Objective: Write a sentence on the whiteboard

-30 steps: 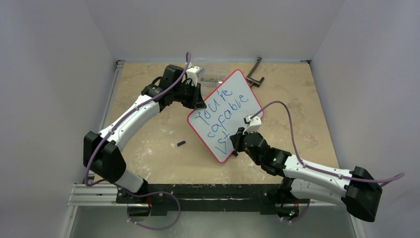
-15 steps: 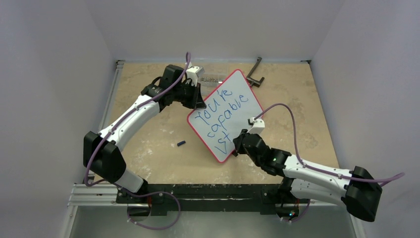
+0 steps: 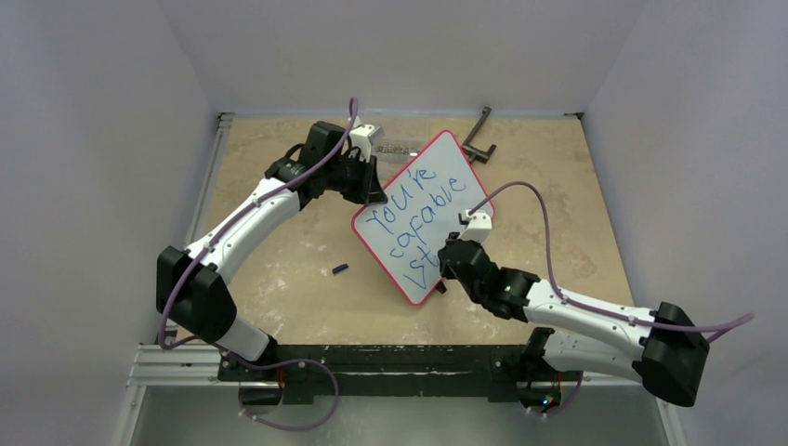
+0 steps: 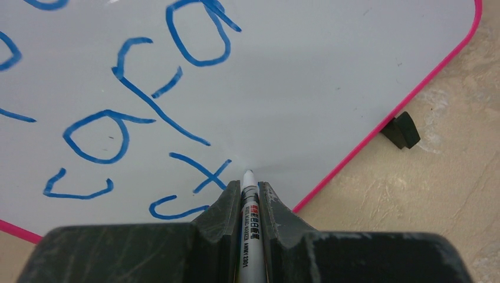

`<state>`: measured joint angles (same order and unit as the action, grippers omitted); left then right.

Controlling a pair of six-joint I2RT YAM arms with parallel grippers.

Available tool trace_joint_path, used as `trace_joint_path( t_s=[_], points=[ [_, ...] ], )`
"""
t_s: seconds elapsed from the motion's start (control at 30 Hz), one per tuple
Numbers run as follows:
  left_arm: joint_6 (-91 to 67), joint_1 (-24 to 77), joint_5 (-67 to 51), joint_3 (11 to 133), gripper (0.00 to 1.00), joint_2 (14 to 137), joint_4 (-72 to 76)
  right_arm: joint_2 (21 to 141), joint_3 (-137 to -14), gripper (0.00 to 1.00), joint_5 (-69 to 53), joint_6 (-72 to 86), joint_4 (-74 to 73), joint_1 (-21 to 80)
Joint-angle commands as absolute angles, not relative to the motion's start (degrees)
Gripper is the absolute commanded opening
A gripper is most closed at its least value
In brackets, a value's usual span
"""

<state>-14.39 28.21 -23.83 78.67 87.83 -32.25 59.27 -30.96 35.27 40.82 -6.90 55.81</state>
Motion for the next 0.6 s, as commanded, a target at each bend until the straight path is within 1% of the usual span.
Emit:
trace_joint_path(
  t_s=[0.0, 0.23, 0.57],
  points=[
    [-10.22, 28.14, -17.42, 79.52, 0.00, 86.72, -36.62, 58.48, -35.86, 0.00, 39.45, 37.26, -6.98, 55.72],
    [-10.11, 28.20, -17.57, 79.48, 0.00, 85.97, -36.82, 53.40, -35.06, 0.00, 41.07, 33.75, -5.83, 54.94],
    [-9.93, 28.13, -17.44, 78.69, 0.00, 84.89, -36.93, 47.56, -30.29, 0.00, 28.36, 32.22, -1.12, 46.04]
  ],
)
